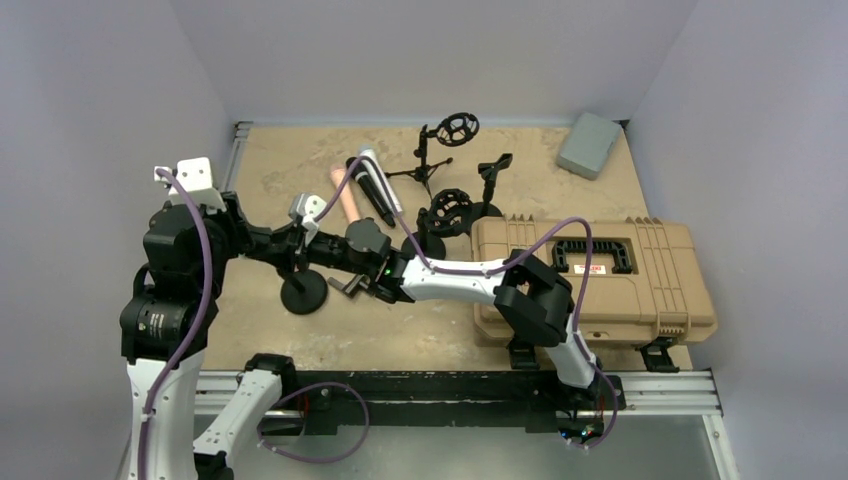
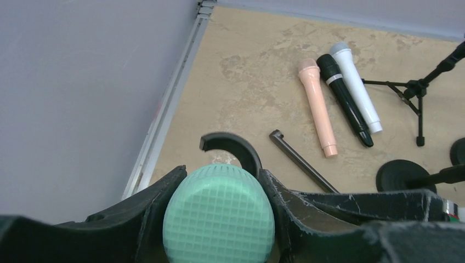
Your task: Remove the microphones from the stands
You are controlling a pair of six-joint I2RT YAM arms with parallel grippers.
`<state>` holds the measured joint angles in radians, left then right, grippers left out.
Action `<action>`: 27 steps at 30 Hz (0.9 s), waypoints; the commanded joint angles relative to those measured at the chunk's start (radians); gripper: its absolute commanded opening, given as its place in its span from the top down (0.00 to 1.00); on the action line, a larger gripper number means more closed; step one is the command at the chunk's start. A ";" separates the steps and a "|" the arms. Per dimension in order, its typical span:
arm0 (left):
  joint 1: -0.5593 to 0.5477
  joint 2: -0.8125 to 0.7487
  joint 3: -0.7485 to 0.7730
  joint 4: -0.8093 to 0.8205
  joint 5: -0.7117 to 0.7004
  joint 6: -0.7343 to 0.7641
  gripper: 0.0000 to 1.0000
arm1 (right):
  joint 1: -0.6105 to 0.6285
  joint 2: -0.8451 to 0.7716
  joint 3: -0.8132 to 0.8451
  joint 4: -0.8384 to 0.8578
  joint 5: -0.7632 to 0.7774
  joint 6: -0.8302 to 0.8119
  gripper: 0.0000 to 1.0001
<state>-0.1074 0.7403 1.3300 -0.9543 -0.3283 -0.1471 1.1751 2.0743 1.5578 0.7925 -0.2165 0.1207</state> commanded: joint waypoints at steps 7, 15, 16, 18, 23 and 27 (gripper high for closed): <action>-0.010 0.000 0.052 0.020 0.021 -0.026 1.00 | -0.018 -0.024 0.006 0.039 0.063 0.008 1.00; -0.014 0.045 0.228 -0.024 -0.038 -0.004 1.00 | -0.019 -0.014 0.002 0.048 0.026 0.023 1.00; -0.014 0.049 0.248 -0.028 -0.038 -0.003 1.00 | -0.019 -0.014 0.001 0.051 0.024 0.024 1.00; -0.015 0.059 0.291 -0.035 -0.047 -0.001 1.00 | -0.019 -0.015 -0.005 0.054 0.021 0.025 1.00; -0.014 0.089 0.408 -0.051 -0.079 0.015 1.00 | -0.019 -0.020 -0.024 0.071 0.018 0.026 1.00; -0.014 0.112 0.523 -0.054 -0.079 0.022 1.00 | -0.019 -0.016 -0.030 0.076 0.016 0.025 1.00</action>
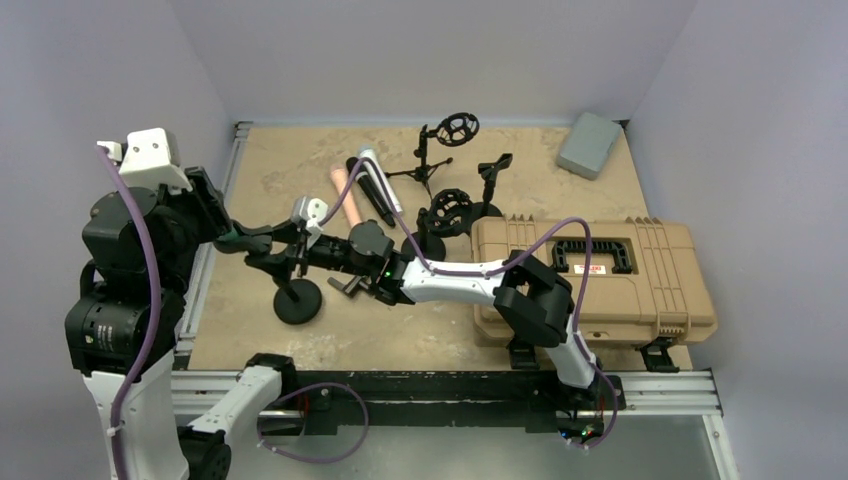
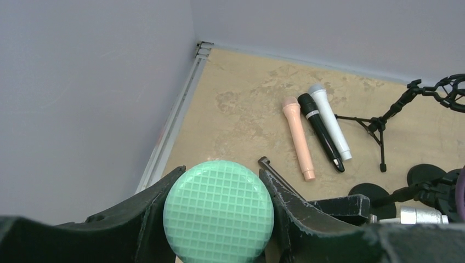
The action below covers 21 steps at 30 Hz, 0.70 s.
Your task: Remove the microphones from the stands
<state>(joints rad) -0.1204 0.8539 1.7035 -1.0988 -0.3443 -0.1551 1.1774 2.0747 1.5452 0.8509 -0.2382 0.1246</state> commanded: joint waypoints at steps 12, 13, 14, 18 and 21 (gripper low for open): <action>-0.001 -0.013 0.023 0.087 0.108 0.011 1.00 | -0.021 0.002 0.007 0.012 0.013 0.010 1.00; -0.002 -0.028 -0.009 0.092 0.102 0.017 1.00 | -0.021 0.004 0.007 0.014 0.013 0.010 1.00; -0.001 -0.038 -0.032 0.097 0.092 0.021 1.00 | -0.021 0.009 0.009 0.012 0.011 0.011 1.00; -0.001 -0.055 -0.007 0.129 0.034 0.029 1.00 | -0.021 0.026 0.023 -0.007 0.011 0.010 1.00; -0.001 -0.030 0.130 0.160 0.016 0.024 1.00 | -0.021 0.027 0.018 -0.003 0.014 0.008 1.00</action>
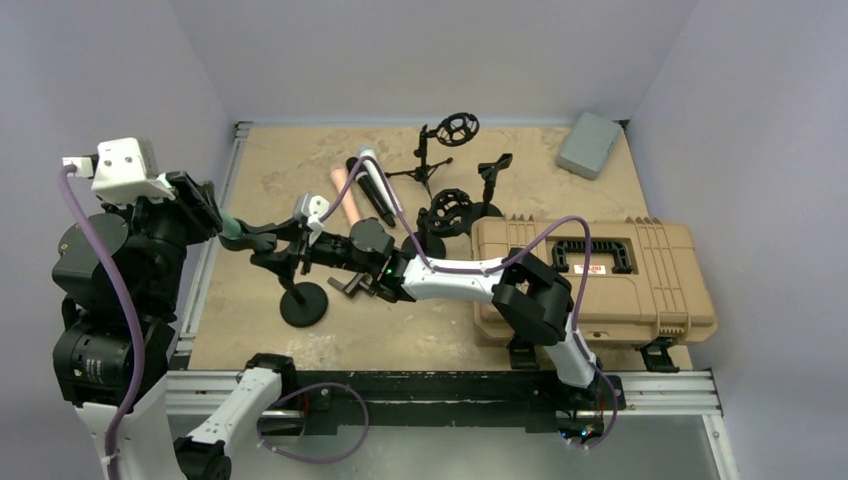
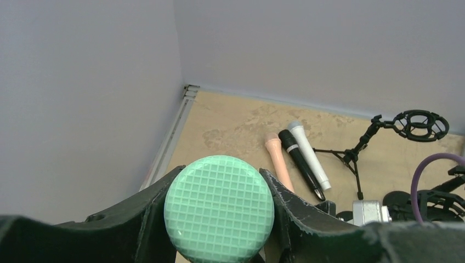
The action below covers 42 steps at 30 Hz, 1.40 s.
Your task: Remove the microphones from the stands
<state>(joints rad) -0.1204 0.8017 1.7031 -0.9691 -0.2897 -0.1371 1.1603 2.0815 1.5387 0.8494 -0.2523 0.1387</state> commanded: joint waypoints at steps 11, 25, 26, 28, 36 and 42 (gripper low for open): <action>-0.001 0.059 0.323 0.106 0.027 -0.066 1.00 | -0.005 -0.002 0.000 -0.003 0.016 -0.019 1.00; -0.001 0.096 0.151 0.167 0.213 -0.209 1.00 | -0.004 -0.181 -0.017 -0.171 0.122 -0.028 0.09; -0.001 0.100 0.146 0.170 0.220 -0.212 1.00 | -0.004 -0.193 -0.018 -0.179 0.124 -0.027 0.06; -0.001 0.111 0.144 0.166 0.242 -0.215 1.00 | -0.004 -0.217 -0.014 -0.219 0.133 -0.027 0.03; -0.001 0.154 0.132 0.122 0.380 -0.253 1.00 | -0.005 -0.382 -0.145 -0.353 0.183 -0.040 0.01; -0.002 0.180 0.071 0.126 0.512 -0.295 1.00 | -0.013 -0.546 -0.248 -0.490 0.309 -0.034 0.03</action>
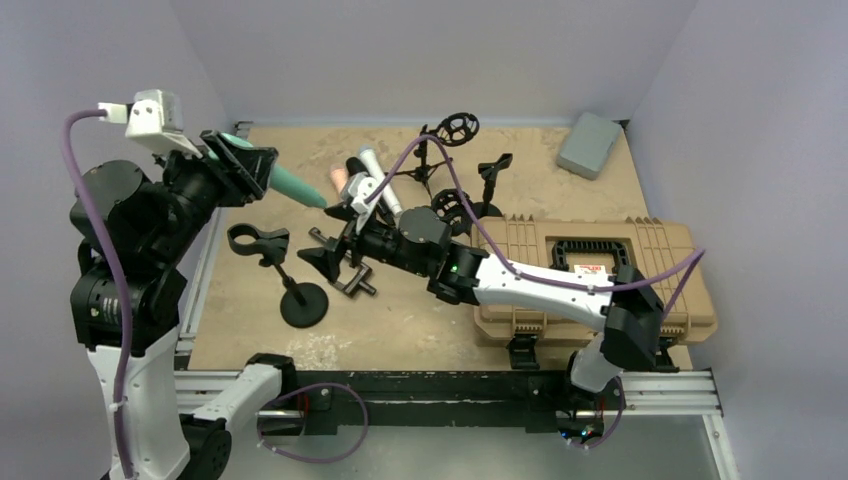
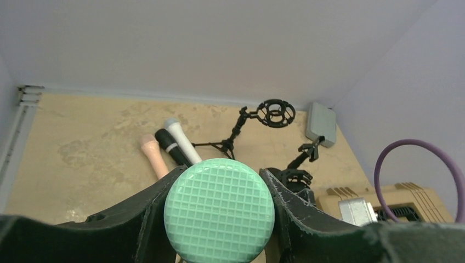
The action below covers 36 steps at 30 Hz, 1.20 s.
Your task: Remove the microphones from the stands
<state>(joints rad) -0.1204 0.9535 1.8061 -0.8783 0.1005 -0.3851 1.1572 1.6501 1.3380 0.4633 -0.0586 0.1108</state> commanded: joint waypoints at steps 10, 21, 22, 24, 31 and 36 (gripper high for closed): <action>-0.002 0.072 -0.105 -0.015 0.346 -0.059 1.00 | -0.037 -0.179 0.010 -0.257 0.151 -0.019 0.14; 0.001 0.082 -0.180 0.014 0.445 -0.124 1.00 | -0.036 -0.122 0.011 -0.214 0.126 0.007 0.63; 0.000 0.082 -0.180 0.007 0.419 -0.123 1.00 | -0.036 -0.123 0.002 -0.198 0.133 0.006 0.77; 0.000 0.077 -0.186 0.000 0.354 -0.128 0.98 | -0.037 -0.116 -0.008 -0.161 0.153 0.013 1.00; 0.000 -0.036 -0.207 -0.029 -0.039 -0.062 0.07 | -0.054 0.021 0.091 -0.158 0.248 0.057 1.00; -0.004 -0.153 -0.218 -0.053 -0.325 0.034 0.08 | -0.085 0.183 0.257 -0.275 0.364 0.096 1.00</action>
<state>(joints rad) -0.1207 0.8902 1.5883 -0.9249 0.0650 -0.4446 1.0977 1.7412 1.4479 0.2413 0.1726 0.1600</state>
